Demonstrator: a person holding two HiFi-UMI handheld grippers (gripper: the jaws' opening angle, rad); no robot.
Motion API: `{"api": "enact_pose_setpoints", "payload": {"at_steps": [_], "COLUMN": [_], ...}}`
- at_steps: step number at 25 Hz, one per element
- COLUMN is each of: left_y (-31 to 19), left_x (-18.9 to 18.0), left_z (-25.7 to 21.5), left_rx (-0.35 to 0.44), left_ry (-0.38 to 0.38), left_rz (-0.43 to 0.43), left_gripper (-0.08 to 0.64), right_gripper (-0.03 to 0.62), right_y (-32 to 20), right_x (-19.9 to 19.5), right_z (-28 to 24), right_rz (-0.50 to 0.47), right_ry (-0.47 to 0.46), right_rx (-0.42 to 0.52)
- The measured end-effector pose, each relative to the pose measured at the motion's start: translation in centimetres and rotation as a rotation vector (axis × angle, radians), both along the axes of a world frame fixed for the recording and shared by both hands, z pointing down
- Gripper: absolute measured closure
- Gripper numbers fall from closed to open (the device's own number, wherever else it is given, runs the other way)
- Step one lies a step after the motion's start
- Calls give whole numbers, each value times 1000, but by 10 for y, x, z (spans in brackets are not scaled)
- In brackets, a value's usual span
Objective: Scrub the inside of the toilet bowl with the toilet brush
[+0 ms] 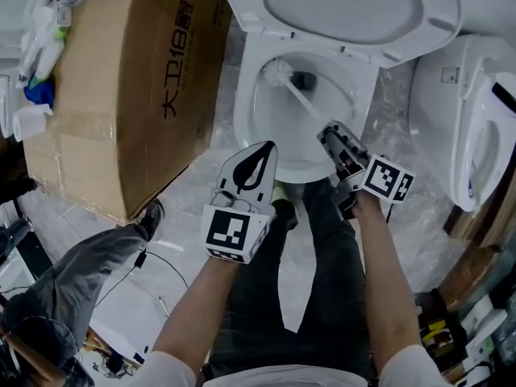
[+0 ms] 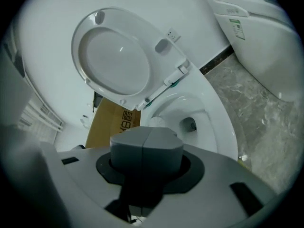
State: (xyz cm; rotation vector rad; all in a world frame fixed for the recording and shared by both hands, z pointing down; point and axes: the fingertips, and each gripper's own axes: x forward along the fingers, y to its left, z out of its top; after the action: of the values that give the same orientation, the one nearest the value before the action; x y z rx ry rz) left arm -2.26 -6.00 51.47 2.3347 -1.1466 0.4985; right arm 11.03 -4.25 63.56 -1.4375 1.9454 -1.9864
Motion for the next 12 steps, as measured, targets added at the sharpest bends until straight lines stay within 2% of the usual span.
{"api": "enact_pose_setpoints", "payload": {"at_steps": [7, 12], "left_y": [7, 12], "left_x": [-6, -9], "left_z": [-4, -5], "left_rx": [0, -7], "left_ry": [-3, -3], "left_rz": [-10, -11], "left_gripper": [554, 554], "right_gripper": [434, 434], "right_y": [26, 47], "right_x": [-20, -29], "right_z": [0, -5], "right_rz": [-271, -495], "right_ry": [223, 407], "right_rx": [47, 114]}}
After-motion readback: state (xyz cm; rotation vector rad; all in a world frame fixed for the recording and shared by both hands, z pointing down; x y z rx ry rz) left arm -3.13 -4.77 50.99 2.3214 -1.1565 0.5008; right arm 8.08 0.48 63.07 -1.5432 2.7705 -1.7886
